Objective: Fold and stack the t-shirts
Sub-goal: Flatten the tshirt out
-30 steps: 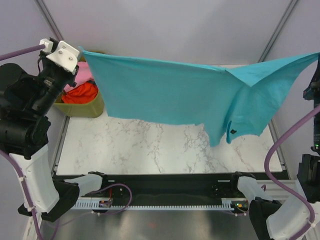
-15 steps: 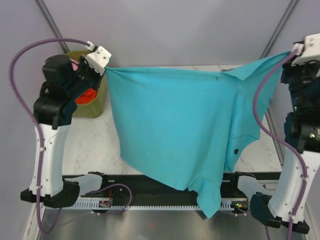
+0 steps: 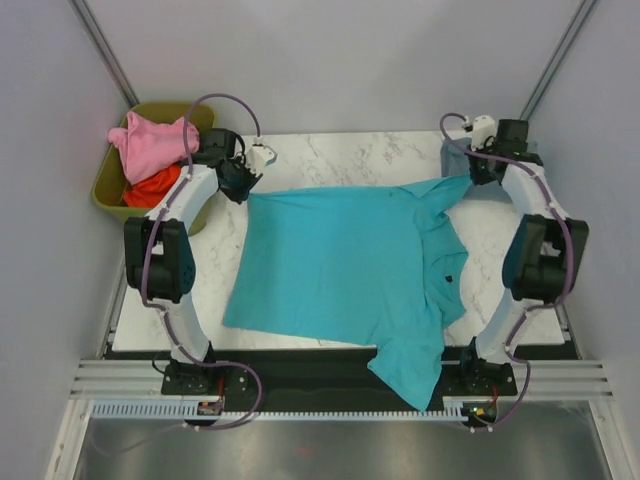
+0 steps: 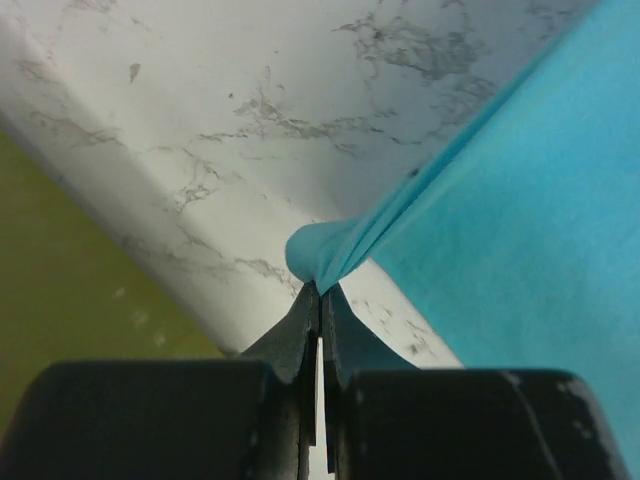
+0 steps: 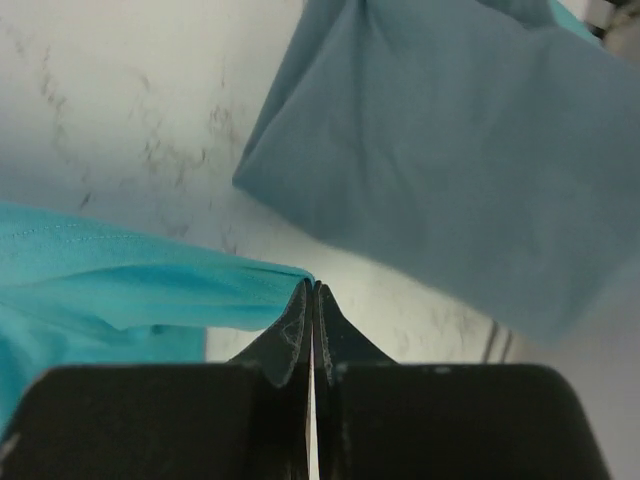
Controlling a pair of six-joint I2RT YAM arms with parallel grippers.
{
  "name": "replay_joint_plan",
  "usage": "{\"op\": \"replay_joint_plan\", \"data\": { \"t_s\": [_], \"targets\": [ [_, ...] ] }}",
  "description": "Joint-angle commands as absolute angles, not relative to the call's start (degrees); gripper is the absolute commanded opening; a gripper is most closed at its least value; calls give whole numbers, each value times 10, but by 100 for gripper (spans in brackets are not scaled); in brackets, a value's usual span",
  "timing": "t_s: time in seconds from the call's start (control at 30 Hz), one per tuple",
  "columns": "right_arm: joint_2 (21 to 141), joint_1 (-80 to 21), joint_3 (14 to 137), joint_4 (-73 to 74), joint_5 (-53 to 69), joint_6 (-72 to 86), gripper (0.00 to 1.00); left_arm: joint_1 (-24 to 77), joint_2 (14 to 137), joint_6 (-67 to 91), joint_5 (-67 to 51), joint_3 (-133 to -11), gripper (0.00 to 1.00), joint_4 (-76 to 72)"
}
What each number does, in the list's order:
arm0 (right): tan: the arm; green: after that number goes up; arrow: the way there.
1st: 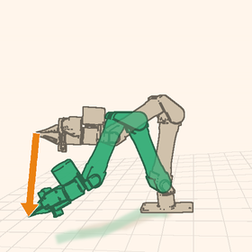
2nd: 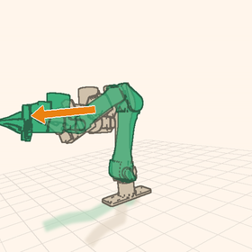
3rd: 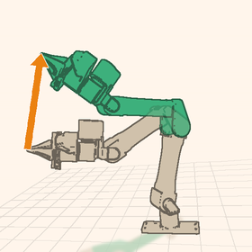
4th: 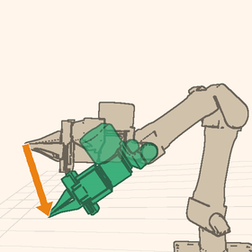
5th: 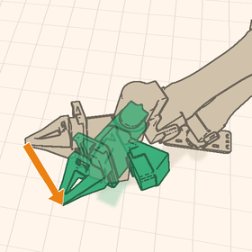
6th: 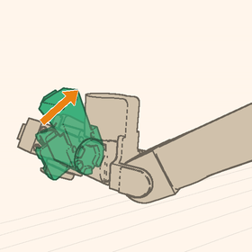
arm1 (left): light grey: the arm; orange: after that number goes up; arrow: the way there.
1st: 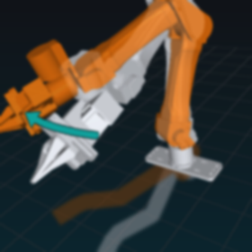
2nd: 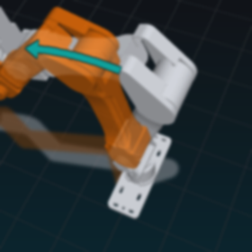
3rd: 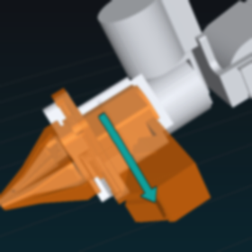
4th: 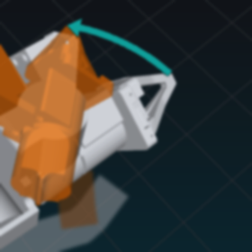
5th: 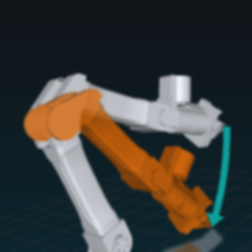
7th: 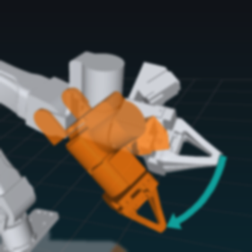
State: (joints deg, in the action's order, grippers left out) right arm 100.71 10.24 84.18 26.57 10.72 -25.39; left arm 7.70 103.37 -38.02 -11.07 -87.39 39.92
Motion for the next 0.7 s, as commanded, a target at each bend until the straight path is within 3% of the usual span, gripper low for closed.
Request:
{"op": "replay_joint_plan", "data": {
  "t_s": [0.0,0.33,0.5,0.67],
  "targets": [
    [1141,82,963,244,125,-275,0,57,1111,-421,-102,-966,2,376],
    [1438,34,1316,287,100,-210,0,47,1290,-394,-82,-1120,2,383],
    [1518,17,1403,263,91,-196,0,31,1355,-379,-66,-1189,2,401],
    [1537,7,1410,206,73,-187,0,16,1375,-378,-56,-1195,2,402]
  ]
}}
